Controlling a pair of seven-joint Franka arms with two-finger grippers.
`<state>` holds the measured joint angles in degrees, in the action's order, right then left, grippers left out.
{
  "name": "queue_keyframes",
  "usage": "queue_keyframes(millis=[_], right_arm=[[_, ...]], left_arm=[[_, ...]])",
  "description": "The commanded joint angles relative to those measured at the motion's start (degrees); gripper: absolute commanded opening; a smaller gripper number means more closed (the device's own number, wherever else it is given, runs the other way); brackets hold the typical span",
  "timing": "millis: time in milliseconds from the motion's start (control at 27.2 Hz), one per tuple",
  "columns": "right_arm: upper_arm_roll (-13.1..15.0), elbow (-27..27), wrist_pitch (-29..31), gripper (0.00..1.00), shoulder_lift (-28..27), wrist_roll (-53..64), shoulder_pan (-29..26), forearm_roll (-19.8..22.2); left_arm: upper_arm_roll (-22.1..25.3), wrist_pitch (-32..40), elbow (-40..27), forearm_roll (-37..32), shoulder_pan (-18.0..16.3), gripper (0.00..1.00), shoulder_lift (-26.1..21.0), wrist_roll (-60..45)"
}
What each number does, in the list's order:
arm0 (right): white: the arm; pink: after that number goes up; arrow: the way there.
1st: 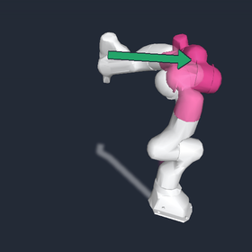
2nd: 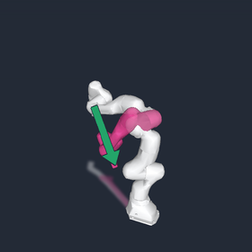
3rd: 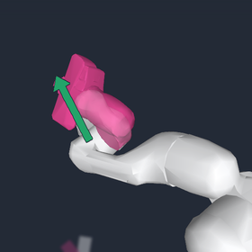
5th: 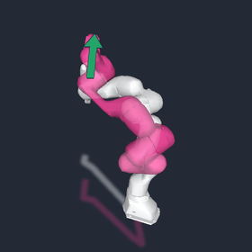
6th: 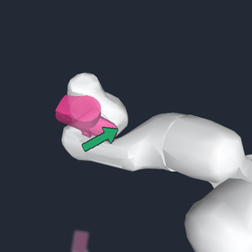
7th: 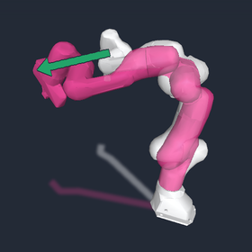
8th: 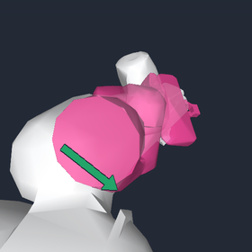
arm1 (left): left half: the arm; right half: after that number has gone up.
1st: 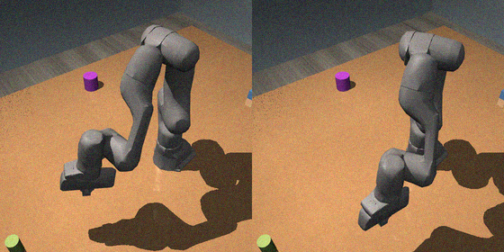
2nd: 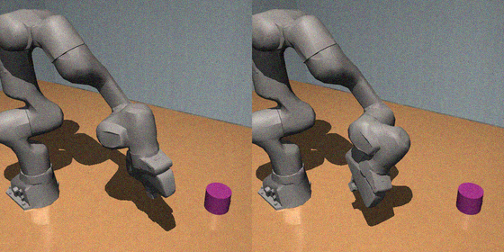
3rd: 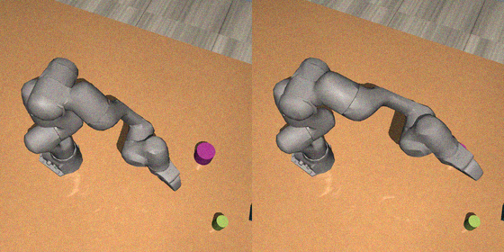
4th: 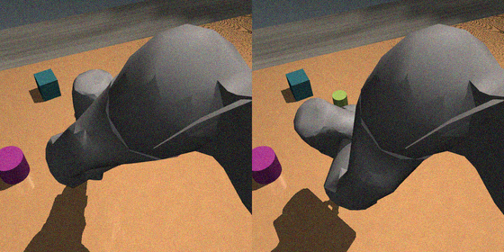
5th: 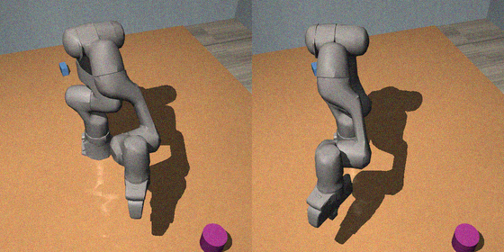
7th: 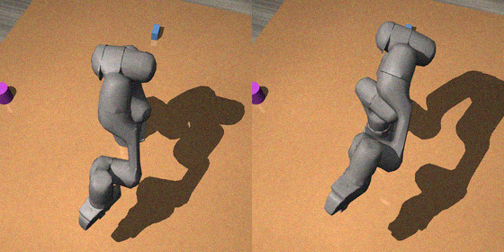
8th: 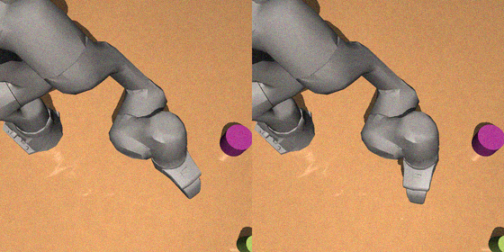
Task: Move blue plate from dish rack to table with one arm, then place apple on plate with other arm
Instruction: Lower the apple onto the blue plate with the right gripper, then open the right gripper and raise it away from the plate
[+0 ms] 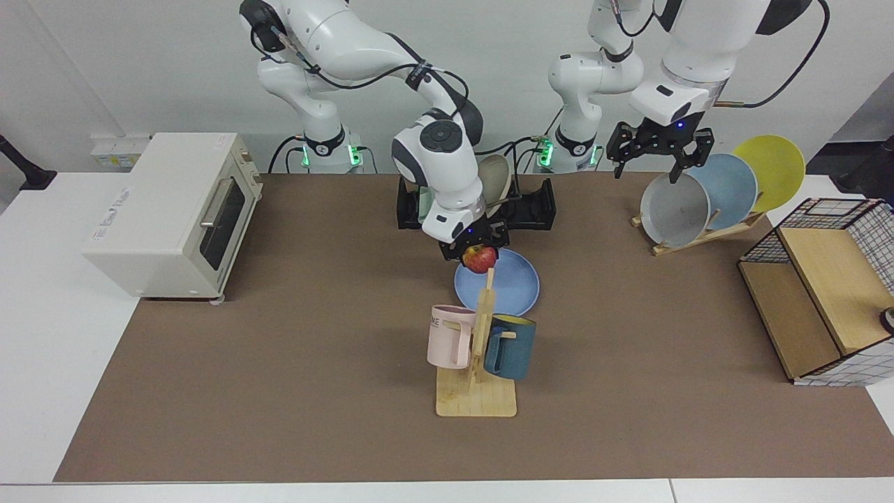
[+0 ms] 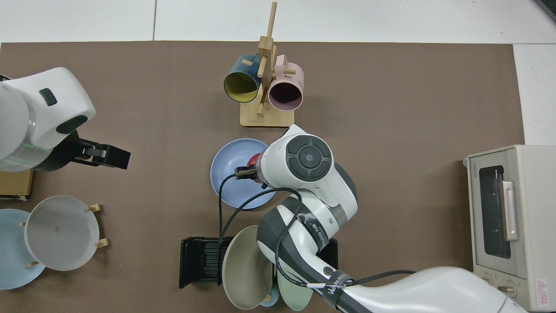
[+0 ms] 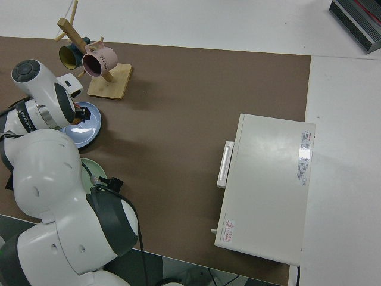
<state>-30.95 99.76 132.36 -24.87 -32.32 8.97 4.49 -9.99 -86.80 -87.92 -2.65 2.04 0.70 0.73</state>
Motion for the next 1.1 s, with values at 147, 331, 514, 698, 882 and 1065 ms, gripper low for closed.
queue_keyframes(millis=[147, 331, 514, 698, 882, 1065], right_arm=[[-4.3, -4.7, 5.8, 0.0, -8.0, -2.6, -0.1, 7.0], [-4.3, -4.7, 6.1, 0.0, -9.8, -2.6, 0.1, 8.8], [-4.3, -4.6, 6.0, 0.0, -11.3, -2.6, 0.2, 9.7], [-4.3, -4.2, 5.5, 0.41, -11.3, -1.9, 0.3, 9.7], [-4.6, -4.0, 5.3, 1.0, -11.3, -2.0, 0.3, 9.7], [-7.2, -4.7, 2.7, 1.0, -10.2, -1.9, -1.1, 9.7]], left_arm=[[-0.2, 1.3, 1.0, -1.0, -5.0, 1.0, -0.3, 0.2], [-0.2, 1.3, 1.0, -1.0, -7.2, 1.0, -0.2, 0.2], [0.1, 1.3, 1.0, -1.0, -7.5, 1.0, -0.2, 0.2], [0.1, 1.3, 1.0, -1.0, -7.4, 1.0, -0.3, 0.2], [0.1, 1.3, 1.0, -1.0, -7.1, 1.0, -0.3, 0.2], [0.1, 1.3, 1.0, -1.0, -6.8, 1.0, -0.3, 0.2]])
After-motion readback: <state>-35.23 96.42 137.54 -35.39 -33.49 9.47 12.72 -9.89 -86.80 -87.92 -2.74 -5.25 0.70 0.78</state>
